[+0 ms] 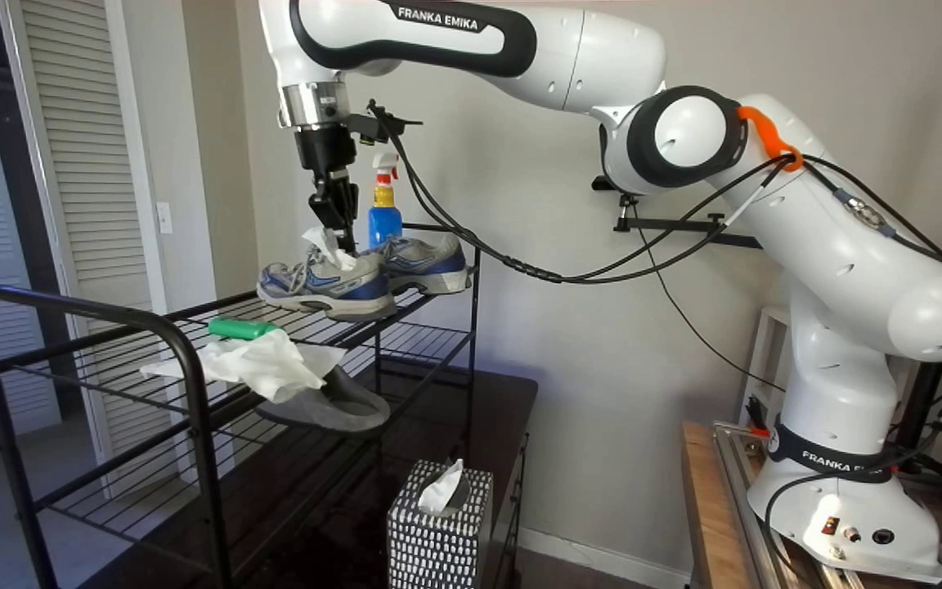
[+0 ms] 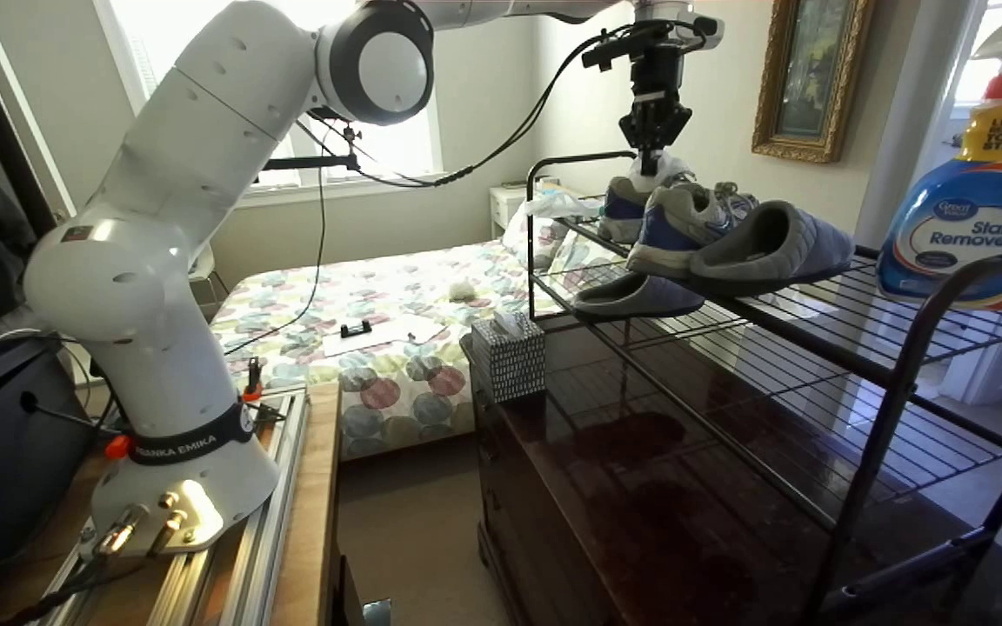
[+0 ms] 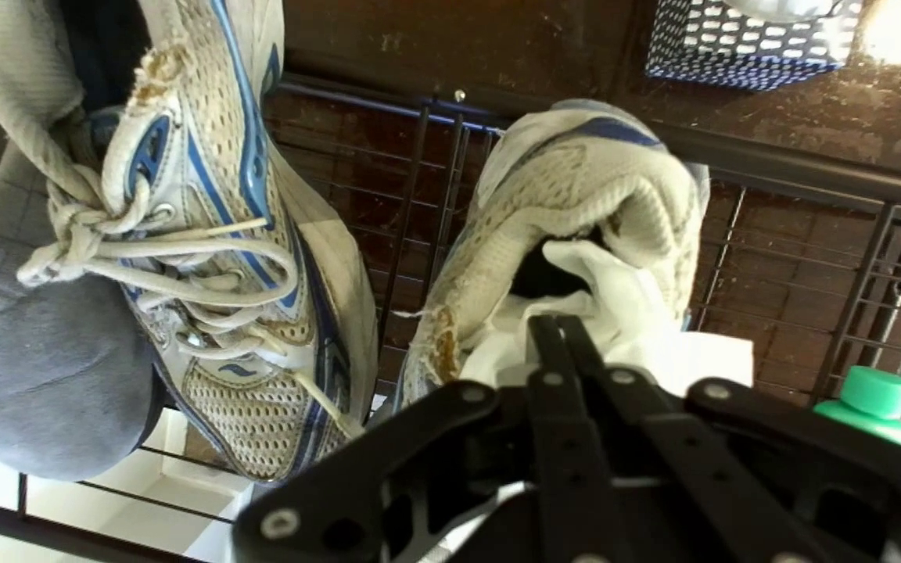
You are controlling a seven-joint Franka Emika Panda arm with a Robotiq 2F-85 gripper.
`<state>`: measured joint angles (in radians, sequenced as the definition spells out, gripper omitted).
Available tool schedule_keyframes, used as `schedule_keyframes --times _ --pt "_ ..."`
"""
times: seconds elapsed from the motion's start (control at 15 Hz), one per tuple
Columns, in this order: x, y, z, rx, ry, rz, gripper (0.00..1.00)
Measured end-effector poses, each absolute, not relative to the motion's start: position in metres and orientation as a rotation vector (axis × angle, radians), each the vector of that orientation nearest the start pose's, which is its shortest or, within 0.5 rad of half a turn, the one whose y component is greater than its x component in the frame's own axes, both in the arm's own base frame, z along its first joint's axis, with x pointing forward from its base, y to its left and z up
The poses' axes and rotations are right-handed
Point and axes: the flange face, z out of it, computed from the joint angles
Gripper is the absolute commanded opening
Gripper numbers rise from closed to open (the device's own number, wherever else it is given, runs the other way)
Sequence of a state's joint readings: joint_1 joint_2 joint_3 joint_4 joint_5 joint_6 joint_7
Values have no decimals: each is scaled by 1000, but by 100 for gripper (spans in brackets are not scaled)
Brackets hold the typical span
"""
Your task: Remove a napkin from the napkin box, put it in the left shoe on the top rack and put the green bottle in the right shoe on the top rack
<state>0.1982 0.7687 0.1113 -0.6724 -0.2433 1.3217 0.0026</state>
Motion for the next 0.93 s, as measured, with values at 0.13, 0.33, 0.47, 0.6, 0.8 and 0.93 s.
schedule_keyframes --times 0.13,0.33,0.47,0.6,0.8,0.93 --pt "706 155 527 -3291 -388 139 46" --pt "703 154 539 -3290 -391 113 66" --pt "701 153 545 -3289 -394 100 80" --pt "699 152 552 -3287 -399 86 94" --pt "697 155 567 -3247 -514 22 100" --pt "697 159 580 -3199 -620 -49 100"
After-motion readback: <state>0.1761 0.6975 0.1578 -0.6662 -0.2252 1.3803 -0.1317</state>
